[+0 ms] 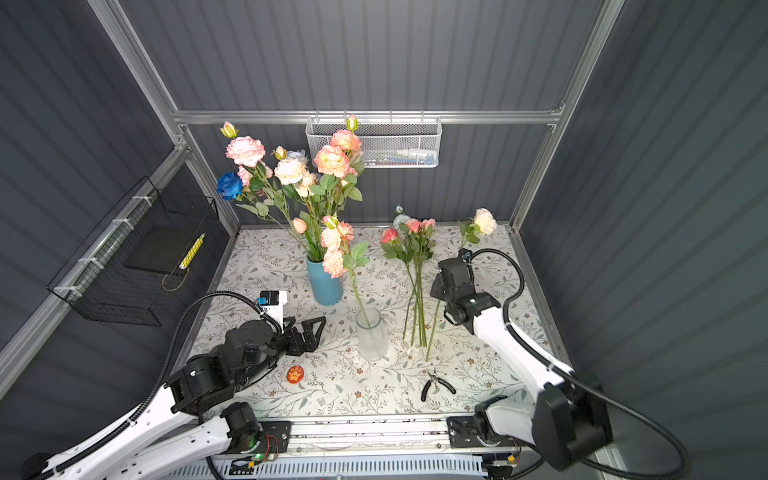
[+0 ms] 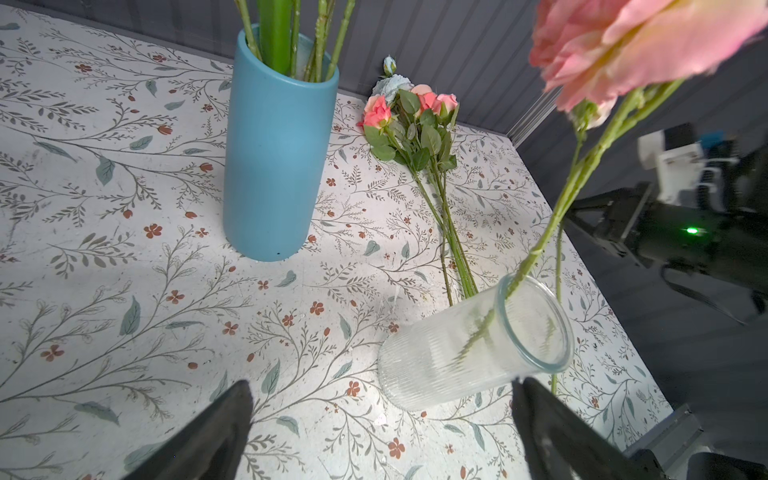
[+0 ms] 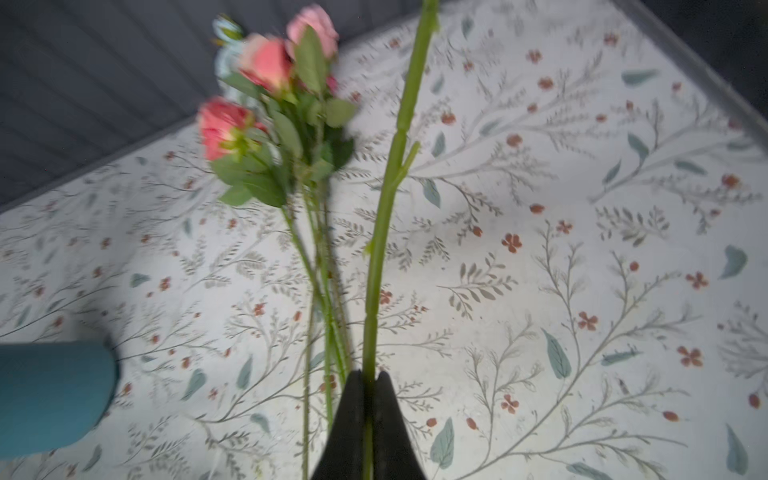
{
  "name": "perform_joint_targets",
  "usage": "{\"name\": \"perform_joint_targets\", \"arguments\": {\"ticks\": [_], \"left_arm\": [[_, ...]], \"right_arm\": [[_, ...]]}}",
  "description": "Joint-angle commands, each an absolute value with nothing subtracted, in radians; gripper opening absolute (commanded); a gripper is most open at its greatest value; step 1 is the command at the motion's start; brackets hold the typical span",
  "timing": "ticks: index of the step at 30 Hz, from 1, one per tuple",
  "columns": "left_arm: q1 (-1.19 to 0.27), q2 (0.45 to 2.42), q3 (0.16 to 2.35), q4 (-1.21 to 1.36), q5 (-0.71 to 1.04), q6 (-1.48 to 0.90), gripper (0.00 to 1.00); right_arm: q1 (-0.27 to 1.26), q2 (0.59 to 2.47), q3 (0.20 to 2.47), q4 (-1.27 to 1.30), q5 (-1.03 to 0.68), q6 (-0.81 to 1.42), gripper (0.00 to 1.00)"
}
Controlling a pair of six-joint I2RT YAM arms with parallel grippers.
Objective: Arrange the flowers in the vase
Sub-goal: 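Grasp a cream rose stem from the bundle with the right gripper and lift, then lower the cream rose stem into the clear glass vase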
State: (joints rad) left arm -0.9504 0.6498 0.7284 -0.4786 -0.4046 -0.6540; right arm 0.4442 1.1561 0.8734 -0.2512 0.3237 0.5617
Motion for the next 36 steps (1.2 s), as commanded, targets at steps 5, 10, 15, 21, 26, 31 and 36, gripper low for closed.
{"name": "perform_joint_targets", "arguments": {"ticks": [5, 10, 15, 21, 26, 31, 36], "left_arm": [[-0.956, 0.629, 0.751, -0.504, -0.438, -0.642, 1.0], [-0.957, 0.623, 0.753, -0.517, -0.445, -0.644, 1.0], [-0.956, 0.617, 0.755, -0.522, -0.447, -0.646, 1.0], [-0.956, 0.617, 0.764, -0.535, -0.447, -0.645, 1.0], [-0.956, 0.603, 0.759, -0.541, -0.451, -0.646, 1.0], [-0.955, 0.6, 0.755, -0.531, -0.453, -0.642, 1.0], [-0.955, 0.618, 0.763, -0.529, -0.445, -0.637, 1.0]], "right_arm": [[0.781, 0.922, 0.962, -0.095, 0.513, 0.345, 0.0], [1.058, 0.946, 1.023, 0.187, 0.626, 0.044, 0.0], [1.186, 1.088, 1.085, 0.502, 0.633, -0.209, 0.0], [1.19, 1.247, 1.172, 0.622, 0.611, -0.311, 0.0], [1.19, 1.281, 1.1, 0.69, 0.633, -0.327, 0.0], [1.192, 1.273, 0.949, 0.743, 0.666, -0.265, 0.0], [1.228, 1.245, 0.831, 0.743, 0.708, -0.216, 0.0]]}}
